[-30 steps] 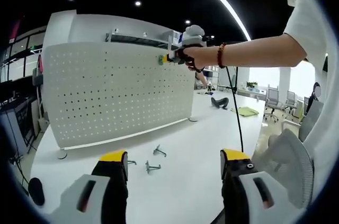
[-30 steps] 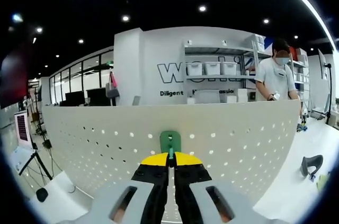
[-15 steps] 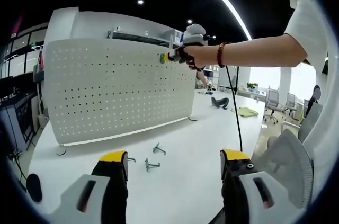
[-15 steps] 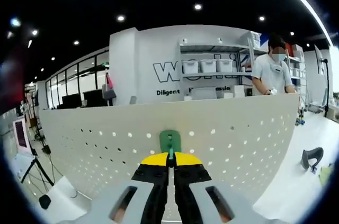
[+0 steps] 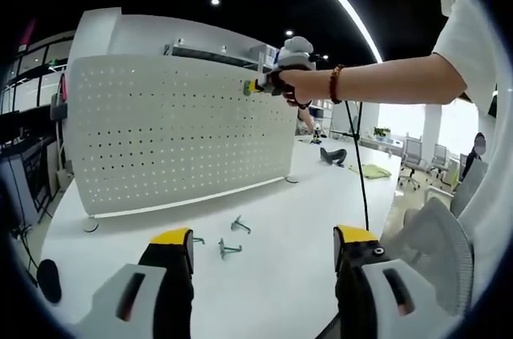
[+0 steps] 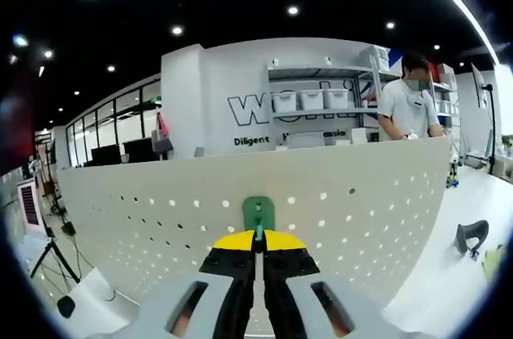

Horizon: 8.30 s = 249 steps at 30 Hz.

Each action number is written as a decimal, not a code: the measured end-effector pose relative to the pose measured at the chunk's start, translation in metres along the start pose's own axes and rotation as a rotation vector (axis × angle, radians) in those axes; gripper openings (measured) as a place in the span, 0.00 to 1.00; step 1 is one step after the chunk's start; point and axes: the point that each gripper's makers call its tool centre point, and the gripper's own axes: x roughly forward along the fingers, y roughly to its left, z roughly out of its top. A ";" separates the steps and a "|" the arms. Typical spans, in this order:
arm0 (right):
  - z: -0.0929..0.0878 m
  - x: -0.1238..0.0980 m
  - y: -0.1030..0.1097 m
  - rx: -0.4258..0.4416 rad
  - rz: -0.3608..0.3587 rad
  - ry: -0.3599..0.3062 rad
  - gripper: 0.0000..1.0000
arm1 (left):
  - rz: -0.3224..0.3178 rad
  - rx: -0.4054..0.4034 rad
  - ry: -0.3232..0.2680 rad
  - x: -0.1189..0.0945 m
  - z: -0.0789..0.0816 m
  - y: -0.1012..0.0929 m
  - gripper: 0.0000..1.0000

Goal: Insert the hook assembly into the mounting plate slot until the hook locks in place.

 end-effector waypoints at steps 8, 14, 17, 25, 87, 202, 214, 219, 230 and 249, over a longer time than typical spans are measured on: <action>-0.001 0.001 -0.001 0.043 0.024 0.000 0.01 | -0.012 -0.004 0.003 0.002 0.000 -0.003 0.73; 0.000 0.000 0.001 0.011 0.023 0.000 0.02 | -0.011 0.000 0.002 0.001 0.001 -0.003 0.73; -0.001 -0.001 0.002 -0.019 0.028 0.000 0.02 | -0.009 -0.002 0.004 0.000 0.000 -0.002 0.73; 0.004 -0.004 0.007 -0.056 0.057 -0.024 0.11 | -0.010 0.007 0.005 0.000 0.003 -0.002 0.74; -0.044 -0.056 0.024 -0.045 0.185 0.002 0.17 | 0.017 0.056 0.020 0.003 0.019 -0.012 0.71; -0.204 -0.208 0.086 0.057 0.582 0.209 0.35 | 0.077 0.095 0.432 0.096 -0.079 0.033 0.41; -0.217 -0.215 0.097 0.063 0.609 0.245 0.35 | 0.095 0.067 0.451 0.104 -0.090 0.045 0.39; -0.220 -0.218 0.101 0.069 0.619 0.253 0.34 | 0.097 0.072 0.466 0.110 -0.095 0.048 0.38; -0.225 -0.226 0.111 0.047 0.663 0.269 0.34 | 0.106 0.050 0.499 0.121 -0.107 0.055 0.32; -0.227 -0.220 0.110 0.051 0.666 0.265 0.30 | 0.115 0.025 0.523 0.135 -0.118 0.065 0.17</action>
